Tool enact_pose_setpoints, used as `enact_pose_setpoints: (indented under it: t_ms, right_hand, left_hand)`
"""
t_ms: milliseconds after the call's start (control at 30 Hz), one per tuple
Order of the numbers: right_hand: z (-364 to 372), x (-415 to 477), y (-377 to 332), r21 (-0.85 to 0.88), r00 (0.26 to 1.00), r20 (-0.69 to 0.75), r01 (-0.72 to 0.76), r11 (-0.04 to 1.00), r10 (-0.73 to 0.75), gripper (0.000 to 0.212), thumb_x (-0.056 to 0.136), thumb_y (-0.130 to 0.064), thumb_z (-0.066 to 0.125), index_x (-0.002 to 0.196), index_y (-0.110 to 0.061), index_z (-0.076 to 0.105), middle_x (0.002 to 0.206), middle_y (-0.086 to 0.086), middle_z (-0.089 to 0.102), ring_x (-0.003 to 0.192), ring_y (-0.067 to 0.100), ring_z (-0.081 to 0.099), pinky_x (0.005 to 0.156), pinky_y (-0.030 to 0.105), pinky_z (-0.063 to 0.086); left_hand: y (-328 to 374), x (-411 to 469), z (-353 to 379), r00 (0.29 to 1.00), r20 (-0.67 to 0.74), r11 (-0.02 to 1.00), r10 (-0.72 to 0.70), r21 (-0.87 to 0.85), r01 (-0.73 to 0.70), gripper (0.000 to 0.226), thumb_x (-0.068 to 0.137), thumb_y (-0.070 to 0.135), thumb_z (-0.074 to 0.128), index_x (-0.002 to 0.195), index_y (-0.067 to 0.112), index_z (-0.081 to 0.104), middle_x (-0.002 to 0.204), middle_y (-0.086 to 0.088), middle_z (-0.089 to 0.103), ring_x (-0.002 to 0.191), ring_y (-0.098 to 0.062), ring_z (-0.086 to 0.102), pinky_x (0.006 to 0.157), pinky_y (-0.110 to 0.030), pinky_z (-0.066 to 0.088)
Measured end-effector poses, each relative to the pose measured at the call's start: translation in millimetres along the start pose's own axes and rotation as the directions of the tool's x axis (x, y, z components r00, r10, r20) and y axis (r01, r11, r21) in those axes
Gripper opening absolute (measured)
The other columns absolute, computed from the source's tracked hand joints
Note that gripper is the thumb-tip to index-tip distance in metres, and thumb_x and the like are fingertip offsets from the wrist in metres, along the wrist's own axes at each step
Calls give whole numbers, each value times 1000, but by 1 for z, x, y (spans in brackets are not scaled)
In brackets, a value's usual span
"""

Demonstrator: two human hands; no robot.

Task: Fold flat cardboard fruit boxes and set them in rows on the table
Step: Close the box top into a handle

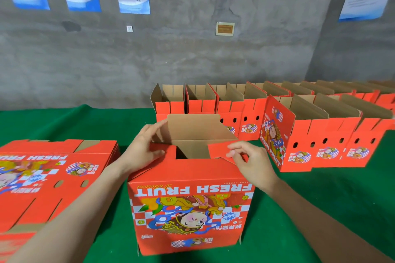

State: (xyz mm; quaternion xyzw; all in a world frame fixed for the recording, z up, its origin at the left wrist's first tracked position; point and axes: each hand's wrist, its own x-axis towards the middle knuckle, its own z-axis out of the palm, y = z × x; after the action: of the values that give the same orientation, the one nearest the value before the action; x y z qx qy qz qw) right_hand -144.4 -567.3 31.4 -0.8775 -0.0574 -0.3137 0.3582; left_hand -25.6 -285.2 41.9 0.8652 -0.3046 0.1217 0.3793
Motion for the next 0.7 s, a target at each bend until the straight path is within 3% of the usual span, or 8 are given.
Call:
enact_pose_setpoints:
  t_ms: [100, 200, 300, 367, 433, 467, 567, 700]
  right_hand:
    - [-1, -2, 1, -8, 999, -28, 19, 1000, -19, 16, 87, 3, 61, 96, -6, 71, 84, -3, 70, 81, 10, 64, 77, 14, 48]
    - [-1, 0, 0, 14, 1000, 8, 18, 1000, -18, 16, 89, -3, 60, 102, -6, 69, 105, -1, 62, 102, 14, 59, 93, 23, 46]
    - [-2, 11, 2, -14, 960, 223, -171, 985, 170, 34, 95, -24, 56, 129, -19, 56, 141, -3, 43, 135, 12, 34, 113, 30, 25]
    - [-3, 24, 2, -72, 876, 368, -308, 949, 312, 48, 95, -36, 53, 141, -24, 43, 153, -6, 31, 142, 11, 24, 115, 31, 19]
    - [0, 37, 1, -158, 824, 425, -340, 927, 375, 61, 91, -39, 59, 145, -23, 36, 155, -3, 26, 142, 14, 24, 114, 31, 21]
    - [3, 43, 0, -202, 811, 434, -337, 920, 393, 66, 88, -38, 63, 146, -22, 35, 155, 0, 25, 142, 16, 25, 114, 32, 23]
    - [12, 52, -2, -335, 785, 446, -300, 893, 431, 76, 81, -36, 71, 146, -18, 36, 150, 7, 26, 137, 22, 33, 108, 31, 30]
    - [18, 49, -1, -412, 806, 406, -258, 874, 430, 75, 78, -36, 73, 143, -20, 37, 141, 4, 30, 126, 26, 45, 99, 33, 39]
  left_hand:
    - [4, -3, 0, 998, -52, 998, 38, -43, -40, 53, 74, -8, 71, 99, 36, 59, 105, -1, 57, 94, -11, 55, 88, -22, 40]
    - [9, -5, -3, 998, 16, 996, -62, -63, 63, 46, 77, -13, 59, 71, 32, 67, 107, -3, 59, 101, -13, 55, 90, -22, 38]
    - [17, -3, -6, 972, 118, 964, -204, -150, 221, 19, 77, 14, 60, 65, 22, 71, 110, -5, 64, 114, -12, 52, 97, -26, 35]
    - [19, 0, -4, 956, 186, 967, -228, -74, 245, 23, 79, 32, 72, 64, 16, 64, 93, -5, 67, 97, -17, 59, 80, -23, 40]
    - [22, 3, -1, 946, 221, 971, -239, 80, 227, 30, 75, 38, 77, 73, 16, 56, 81, 1, 59, 80, -19, 56, 64, -21, 38]
    - [24, 4, 0, 938, 225, 963, -264, 120, 242, 32, 74, 39, 78, 84, 18, 56, 86, 4, 58, 83, -17, 55, 65, -21, 39]
    - [26, 5, 3, 914, 246, 936, -323, 224, 271, 75, 73, 38, 79, 136, 19, 42, 129, -4, 50, 122, -22, 45, 100, -32, 38]
    - [25, 5, 9, 914, 257, 913, -313, 346, 215, 84, 75, 46, 74, 145, 26, 33, 138, -9, 37, 132, -30, 31, 110, -46, 31]
